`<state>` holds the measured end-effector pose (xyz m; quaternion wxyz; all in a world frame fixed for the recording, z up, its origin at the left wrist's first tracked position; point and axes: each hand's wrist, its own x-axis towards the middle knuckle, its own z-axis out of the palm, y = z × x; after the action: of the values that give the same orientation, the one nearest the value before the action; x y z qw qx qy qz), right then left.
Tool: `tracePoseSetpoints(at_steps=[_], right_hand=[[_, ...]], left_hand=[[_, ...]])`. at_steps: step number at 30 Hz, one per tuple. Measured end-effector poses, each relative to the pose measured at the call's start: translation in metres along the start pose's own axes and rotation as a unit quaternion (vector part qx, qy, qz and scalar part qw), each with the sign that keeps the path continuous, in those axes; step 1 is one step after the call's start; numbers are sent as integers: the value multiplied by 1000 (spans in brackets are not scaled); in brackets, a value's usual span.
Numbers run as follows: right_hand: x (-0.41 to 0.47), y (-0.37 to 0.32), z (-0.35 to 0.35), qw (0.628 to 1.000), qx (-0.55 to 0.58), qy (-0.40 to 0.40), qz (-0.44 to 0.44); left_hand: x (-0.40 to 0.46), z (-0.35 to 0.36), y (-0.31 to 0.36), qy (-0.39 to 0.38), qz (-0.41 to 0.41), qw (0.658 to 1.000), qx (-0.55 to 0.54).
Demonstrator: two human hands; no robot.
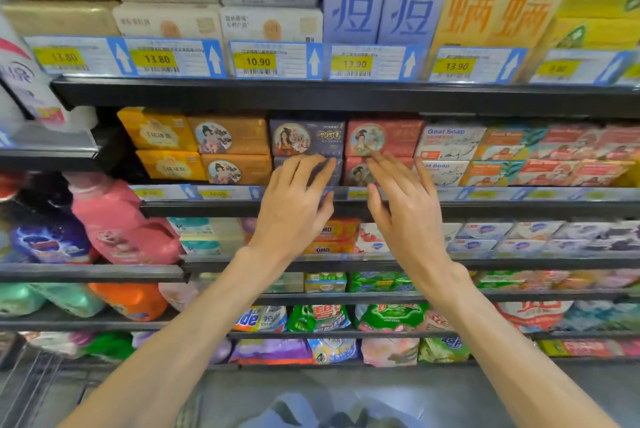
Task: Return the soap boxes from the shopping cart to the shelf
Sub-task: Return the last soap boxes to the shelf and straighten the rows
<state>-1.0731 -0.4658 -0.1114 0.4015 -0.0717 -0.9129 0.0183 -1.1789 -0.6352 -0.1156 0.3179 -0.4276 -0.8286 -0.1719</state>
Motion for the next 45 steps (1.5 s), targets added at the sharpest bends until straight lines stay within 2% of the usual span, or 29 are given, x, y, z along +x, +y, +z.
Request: tracePoseSetpoints(at_steps=[10, 16, 20, 26, 35, 38, 42, 45], right_hand=[[6, -4, 1, 1000, -6, -8, -3], [37, -23, -4, 998, 15, 59, -18], [65, -34, 3, 997, -68, 4, 23], [87, -36, 6, 993, -76, -72, 61], [94, -38, -2, 986, -52, -124, 97], [92, -39, -2, 991, -53, -99, 75], [96, -37, -2, 982, -59, -154, 96], [96, -35, 1, 988, -49, -124, 76]], left_hand=[[3, 5, 12, -3, -18, 1000, 11], [14, -22, -19, 100, -53, 994, 3], [29, -31, -46, 113, -81, 988, 69], [40, -26, -60, 45, -135, 985, 95], [42, -25, -63, 55, -122, 987, 92], [42, -24, -63, 55, -114, 988, 93], [41, -28, -63, 71, -101, 988, 97], [38, -29, -63, 77, -93, 987, 109]])
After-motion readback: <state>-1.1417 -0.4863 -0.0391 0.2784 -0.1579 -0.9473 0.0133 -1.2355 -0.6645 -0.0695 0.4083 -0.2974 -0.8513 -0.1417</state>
